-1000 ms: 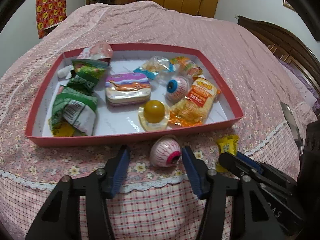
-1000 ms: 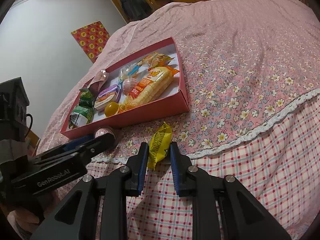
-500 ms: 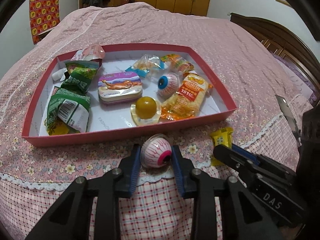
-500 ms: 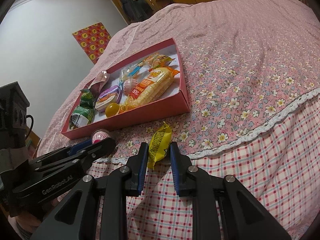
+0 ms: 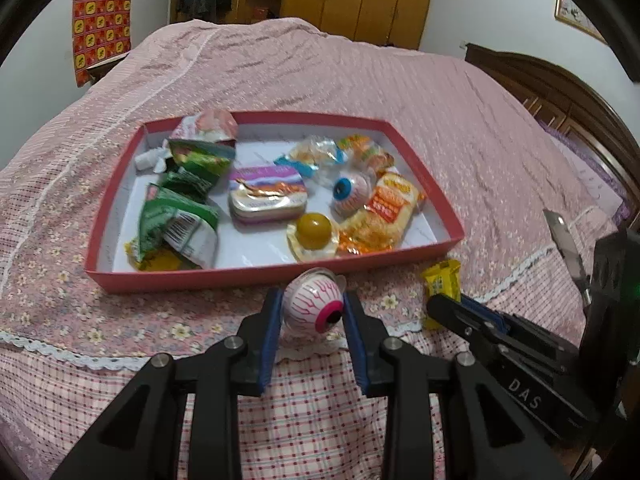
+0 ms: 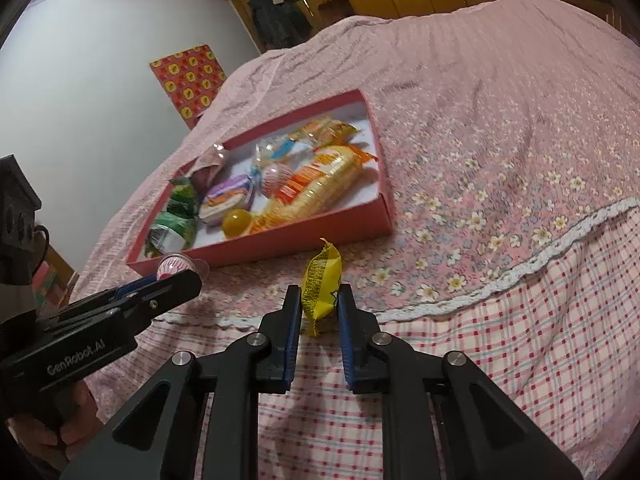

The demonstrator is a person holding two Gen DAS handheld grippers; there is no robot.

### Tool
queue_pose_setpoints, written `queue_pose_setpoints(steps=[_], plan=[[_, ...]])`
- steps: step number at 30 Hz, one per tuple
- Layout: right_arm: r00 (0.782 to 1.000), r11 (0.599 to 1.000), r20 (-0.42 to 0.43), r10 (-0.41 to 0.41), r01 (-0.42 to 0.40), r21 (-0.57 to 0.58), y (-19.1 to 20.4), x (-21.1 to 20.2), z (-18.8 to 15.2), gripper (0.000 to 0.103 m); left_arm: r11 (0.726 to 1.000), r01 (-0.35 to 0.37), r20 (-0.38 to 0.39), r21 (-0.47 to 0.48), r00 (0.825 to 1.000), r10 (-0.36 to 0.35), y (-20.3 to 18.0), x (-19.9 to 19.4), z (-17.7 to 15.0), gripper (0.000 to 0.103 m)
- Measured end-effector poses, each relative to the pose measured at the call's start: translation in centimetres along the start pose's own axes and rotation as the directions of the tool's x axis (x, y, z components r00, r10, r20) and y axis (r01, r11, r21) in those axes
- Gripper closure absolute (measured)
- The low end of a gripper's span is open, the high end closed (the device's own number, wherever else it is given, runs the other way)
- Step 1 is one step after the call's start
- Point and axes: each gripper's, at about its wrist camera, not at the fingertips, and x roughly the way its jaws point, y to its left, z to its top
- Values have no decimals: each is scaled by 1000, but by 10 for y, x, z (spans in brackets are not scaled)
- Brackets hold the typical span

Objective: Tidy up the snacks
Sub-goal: 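Carry the eyeball candy and yellow packet into the box and open both tools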

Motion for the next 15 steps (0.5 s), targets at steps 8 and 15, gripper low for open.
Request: queue_pose_setpoints(steps=[8,15], plan=[[999,999,41,23,-22,-27,16,-13,11,84,1000,0,31,-6,1000,0,5,-14,11,71],[998,997,56,11,-6,-77,29,-14,29,84,1000,-22,64,-5,998,22,9,-17,32,71]])
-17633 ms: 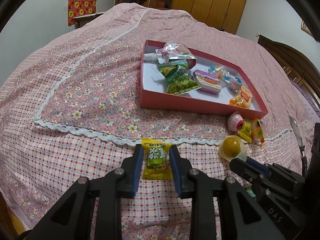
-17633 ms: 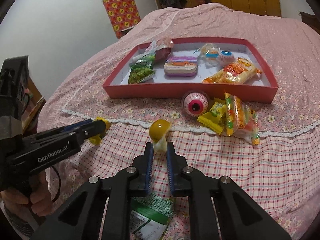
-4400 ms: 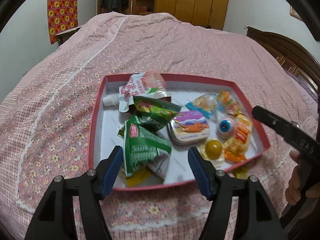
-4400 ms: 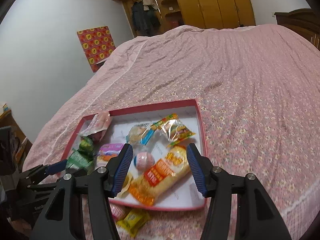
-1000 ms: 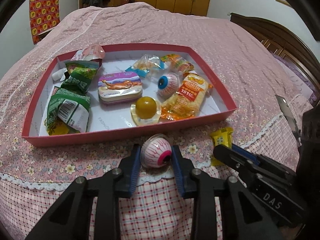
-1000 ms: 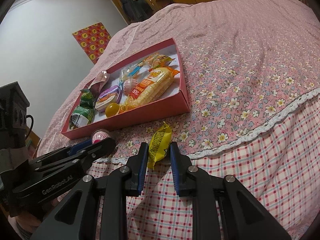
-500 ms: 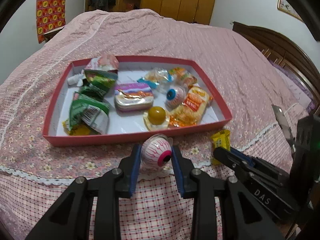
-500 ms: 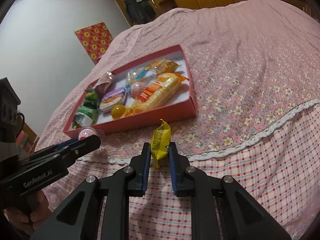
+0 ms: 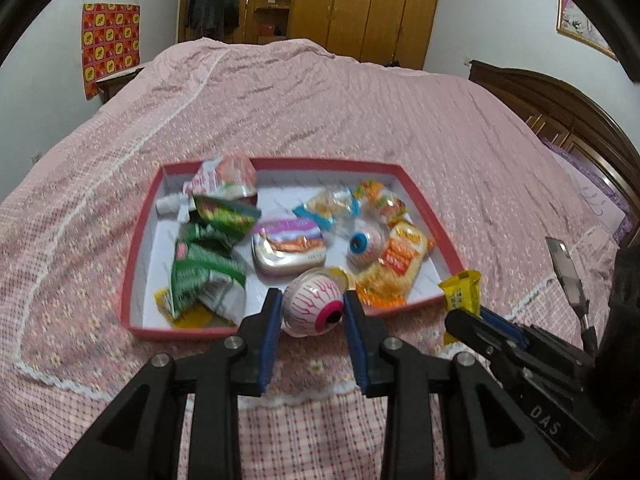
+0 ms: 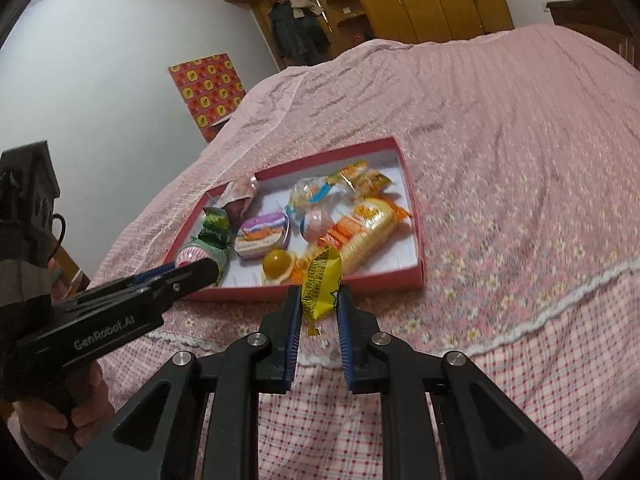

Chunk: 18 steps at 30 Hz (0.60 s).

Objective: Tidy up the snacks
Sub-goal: 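Carry the eyeball candy and yellow packet into the box and open both tools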

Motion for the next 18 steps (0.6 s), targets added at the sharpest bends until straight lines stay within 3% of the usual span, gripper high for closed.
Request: queue_pose_setpoints(steps=[18], plan=[[999,997,21,-31,33,-76,8,40,50,84,1000,-17,60,-17,998,18,14,43,53,71]])
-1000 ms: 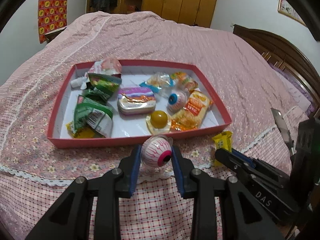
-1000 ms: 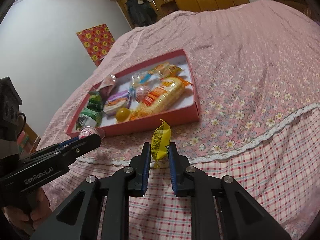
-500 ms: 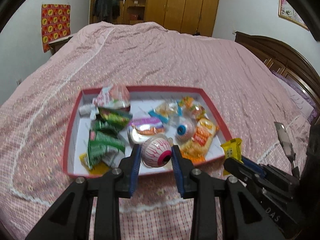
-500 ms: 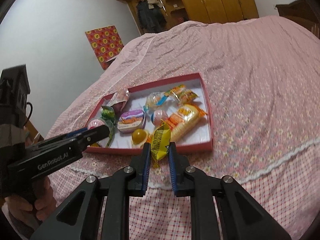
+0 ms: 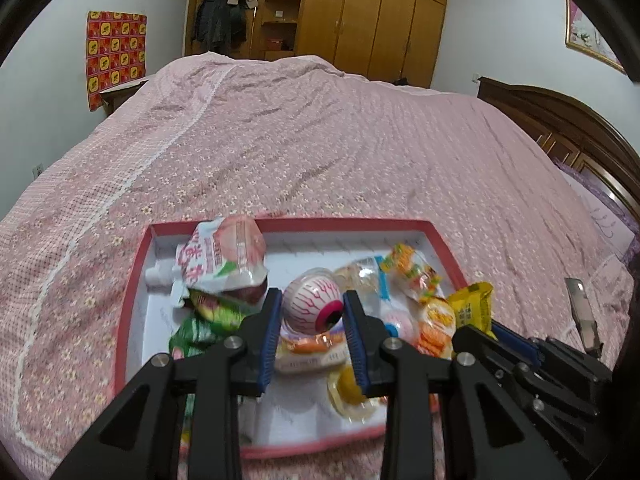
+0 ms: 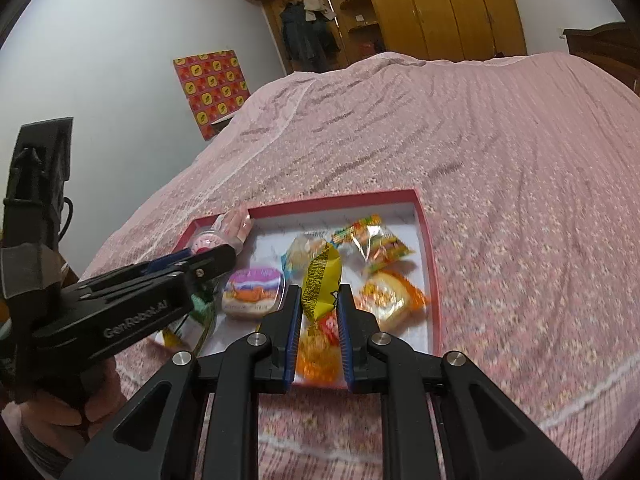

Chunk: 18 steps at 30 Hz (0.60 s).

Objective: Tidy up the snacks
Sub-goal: 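Carry the eyeball candy and yellow packet into the box and open both tools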

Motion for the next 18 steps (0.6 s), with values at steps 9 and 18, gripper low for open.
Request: queue_pose_setpoints(steps=[9,18], plan=[[1000,999,-12,-26,25,-19,-5,26,10,84,1000,4,-20,-11,1000,-4,4,34,8,71],[999,999,-20,-42,42,-21,-9,39,10,84,1000,9,-14,30,1000,-8,-5,44,7,71]])
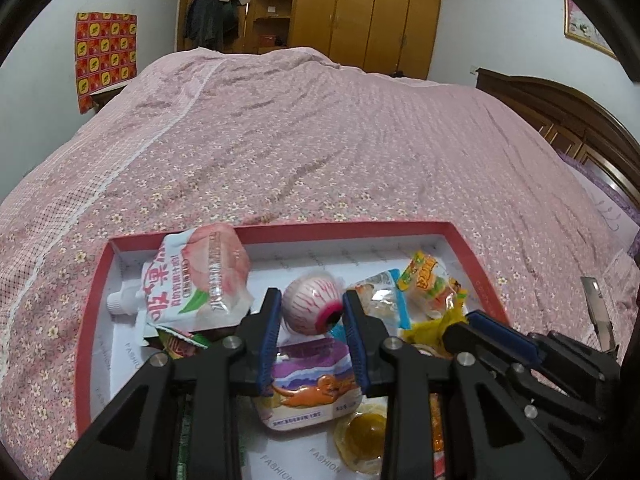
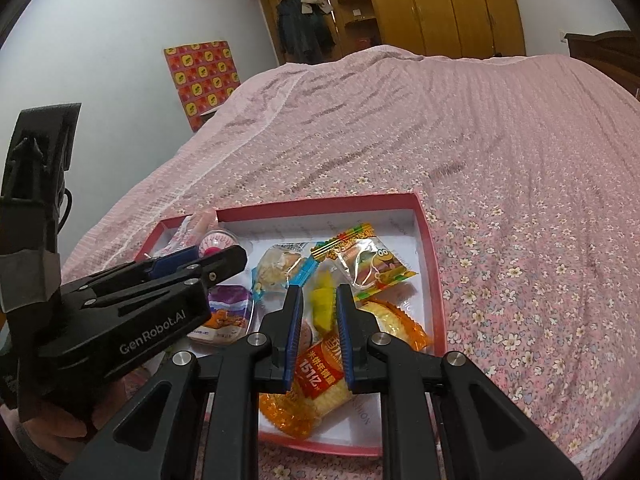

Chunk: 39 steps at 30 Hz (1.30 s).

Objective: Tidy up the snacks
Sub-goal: 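Carry the eyeball candy and yellow packet into the box and open both tools, then withdraw both open tools from the box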

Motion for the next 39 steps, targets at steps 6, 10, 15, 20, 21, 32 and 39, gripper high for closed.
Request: queue_pose_setpoints(steps=[6,10,15,20,21,32,39], plan=[[1000,1000,19,-4,4,3,1,-5,2,71,1000,-21,13,20,1000,20,-2,-8,0,51],[999,1000,32,-1,1,-5,4,-15,1,69,1000,-25,5,18,1000,25,-1,-17,0,46],[999,1000,44,1,-1,-7,10,-29,-2,65,999,-40,-3,9,999,40,1,-35,-5,43],[999,1000,41,13,-13,-2,14,-40,-8,60,997,-75,-18,19,997,76,1,-55,-16,40],[999,1000,39,16,-16,-2,16,-43,-10,59,996,-83,-26,20,996,84,2,-59,-19,40],[1000,1000,-1,-8,8,-12,34,-66,-39,56,994,-110,-53,1,993,110,4,-90,-57,39],[999,1000,-29,-24,24,1,36,-74,-51,56,993,-122,-69,-8,990,121,0,-97,-67,39]])
